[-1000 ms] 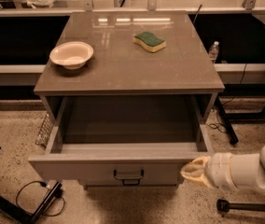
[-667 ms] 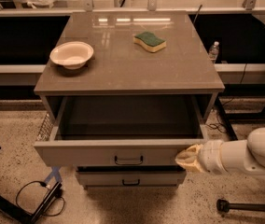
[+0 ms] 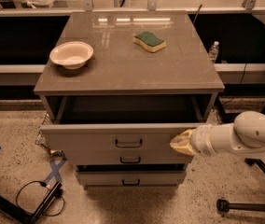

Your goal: Close top drawer

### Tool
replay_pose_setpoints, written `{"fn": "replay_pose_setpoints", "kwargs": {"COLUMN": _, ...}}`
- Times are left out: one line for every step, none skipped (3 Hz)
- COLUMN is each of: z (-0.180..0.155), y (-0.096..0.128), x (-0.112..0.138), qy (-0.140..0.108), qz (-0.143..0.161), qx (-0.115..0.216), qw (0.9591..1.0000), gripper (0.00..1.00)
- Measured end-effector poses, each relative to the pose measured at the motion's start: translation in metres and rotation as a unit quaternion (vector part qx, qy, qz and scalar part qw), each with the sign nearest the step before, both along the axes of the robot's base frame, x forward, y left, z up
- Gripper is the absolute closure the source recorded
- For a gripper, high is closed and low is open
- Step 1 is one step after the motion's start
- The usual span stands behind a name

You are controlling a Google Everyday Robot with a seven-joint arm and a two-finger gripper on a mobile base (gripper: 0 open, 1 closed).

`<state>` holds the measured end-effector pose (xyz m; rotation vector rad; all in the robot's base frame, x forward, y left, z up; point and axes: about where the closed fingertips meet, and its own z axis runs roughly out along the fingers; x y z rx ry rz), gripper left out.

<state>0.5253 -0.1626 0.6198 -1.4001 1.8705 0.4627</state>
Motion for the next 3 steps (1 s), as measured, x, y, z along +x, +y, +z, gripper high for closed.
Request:
{"fn": "replay_pose_setpoints", "kwargs": {"z": 0.003, "y": 0.01, "x": 0.028, "qy": -0.005, "qz": 0.005, "qx": 0.002, "qw": 1.0, "gripper": 1.0}}
{"fn": "replay_pose_setpoints", "kwargs": {"z": 0.007, "y": 0.026, "x": 0.06, "qy": -0.007, "qz": 0.017, "qx": 0.009, "qw": 0.9998, "gripper": 1.0}}
{"fn": "replay_pose_setpoints", "kwargs": {"z": 0.008, "y": 0.026, "x": 0.061, "qy": -0.008, "qz": 0.017, "qx": 0.01, "qw": 0.9998, "gripper": 1.0}}
